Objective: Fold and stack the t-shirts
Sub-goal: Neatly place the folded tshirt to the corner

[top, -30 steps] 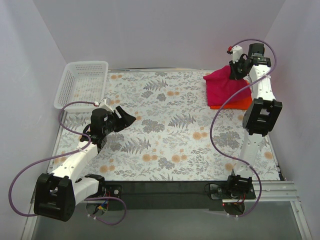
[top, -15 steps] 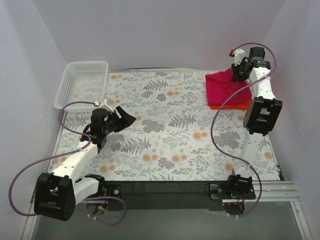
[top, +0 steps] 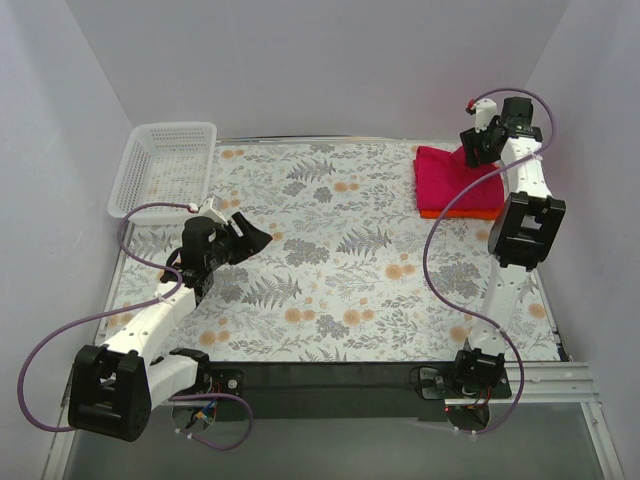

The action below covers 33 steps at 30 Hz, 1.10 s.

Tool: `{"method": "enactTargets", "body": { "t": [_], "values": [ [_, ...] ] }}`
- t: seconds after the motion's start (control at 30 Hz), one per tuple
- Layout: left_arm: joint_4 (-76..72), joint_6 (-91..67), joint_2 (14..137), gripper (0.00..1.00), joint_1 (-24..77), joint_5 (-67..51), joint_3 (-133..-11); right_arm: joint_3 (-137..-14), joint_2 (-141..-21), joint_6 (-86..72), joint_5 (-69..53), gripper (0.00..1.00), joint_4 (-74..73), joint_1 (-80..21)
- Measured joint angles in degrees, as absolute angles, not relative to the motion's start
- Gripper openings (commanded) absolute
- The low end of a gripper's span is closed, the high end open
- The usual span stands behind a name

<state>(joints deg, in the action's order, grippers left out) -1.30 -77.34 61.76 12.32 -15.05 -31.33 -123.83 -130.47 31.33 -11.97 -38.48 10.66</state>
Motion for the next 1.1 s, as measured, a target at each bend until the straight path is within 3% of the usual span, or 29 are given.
{"method": "enactTargets", "body": {
  "t": [0.17,0.4,0.5,0.53,0.6,0.87,1.1],
  "values": [
    [-1.3,-77.3,61.8,0.59,12.3,-15.1,-31.3,-123.8,-132.0,28.4,-5.8,0.68,-32.6,10.5],
    [-1.3,-77.4,62.1,0.59,12.3,-15.1,-31.3,-120.4,-131.0,25.5,1.1,0.66,-25.2,10.5],
    [-1.3,-77.4,62.4,0.59,12.3,-15.5,-31.3,-114.6,-128.5,25.9,-0.3,0.51,-23.8,10.8],
    [-1.3,-77.4,62.4,0.59,12.3,-15.6,-31.3,-112.8,-127.6,26.3,-1.8,0.34,-23.8,10.8],
    [-1.5,-77.5,62.4,0.59,12.3,-15.9,-31.3,-110.3,-126.4,27.3,-5.1,0.26,-24.0,11.0],
    [-2.1,-77.8,62.4,0.59,12.3,-17.2,-31.3,-117.4,-130.2,25.6,-12.5,0.23,-26.0,11.9],
    [-4.6,-78.3,63.8,0.59,12.3,-18.7,-31.3,-125.3,-138.8,22.9,-11.9,0.27,-26.0,14.0]
  ]
}}
